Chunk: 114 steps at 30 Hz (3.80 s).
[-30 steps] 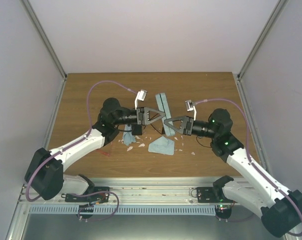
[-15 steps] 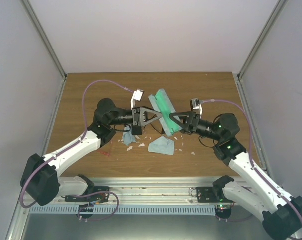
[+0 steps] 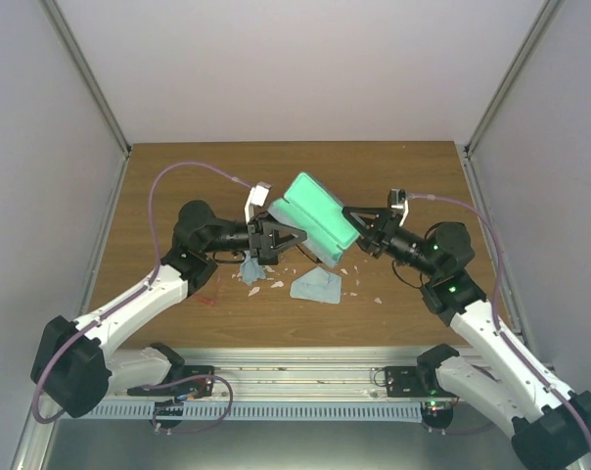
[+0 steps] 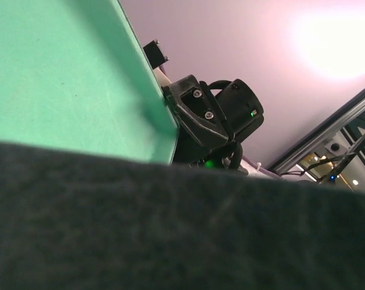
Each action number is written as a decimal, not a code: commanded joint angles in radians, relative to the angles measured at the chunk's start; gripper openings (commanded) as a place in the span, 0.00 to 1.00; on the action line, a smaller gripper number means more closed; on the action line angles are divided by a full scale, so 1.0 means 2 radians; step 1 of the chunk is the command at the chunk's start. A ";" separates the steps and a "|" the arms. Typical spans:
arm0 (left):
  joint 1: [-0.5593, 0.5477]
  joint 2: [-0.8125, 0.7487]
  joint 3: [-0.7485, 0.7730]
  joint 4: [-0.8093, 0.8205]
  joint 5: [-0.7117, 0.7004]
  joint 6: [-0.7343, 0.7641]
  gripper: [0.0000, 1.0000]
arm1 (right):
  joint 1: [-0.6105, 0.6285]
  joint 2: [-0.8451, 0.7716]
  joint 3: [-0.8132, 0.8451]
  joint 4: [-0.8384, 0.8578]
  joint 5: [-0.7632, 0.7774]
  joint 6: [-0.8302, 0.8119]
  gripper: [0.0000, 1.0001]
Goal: Organize the sunglasses
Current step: Open the sunglasses case, then place the sunglasses case at the center of the board.
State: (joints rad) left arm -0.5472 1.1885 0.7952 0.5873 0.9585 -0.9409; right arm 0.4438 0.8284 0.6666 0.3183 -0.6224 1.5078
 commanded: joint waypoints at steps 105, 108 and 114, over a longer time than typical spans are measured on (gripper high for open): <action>0.015 0.002 -0.071 -0.301 -0.219 0.155 0.94 | 0.035 0.215 0.011 -0.256 0.281 -0.426 0.41; 0.005 0.008 -0.078 -0.295 -0.223 0.148 0.91 | 0.038 0.252 -0.002 -0.233 0.279 -0.401 0.33; -0.016 0.022 -0.090 -0.280 -0.231 0.138 0.89 | 0.038 0.305 -0.016 -0.226 0.297 -0.375 0.29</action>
State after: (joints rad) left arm -0.5552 1.2114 0.6399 -0.0372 0.5243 -0.6498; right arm 0.5159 1.4025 0.6506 -0.1745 -0.0517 0.6960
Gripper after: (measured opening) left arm 0.897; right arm 0.291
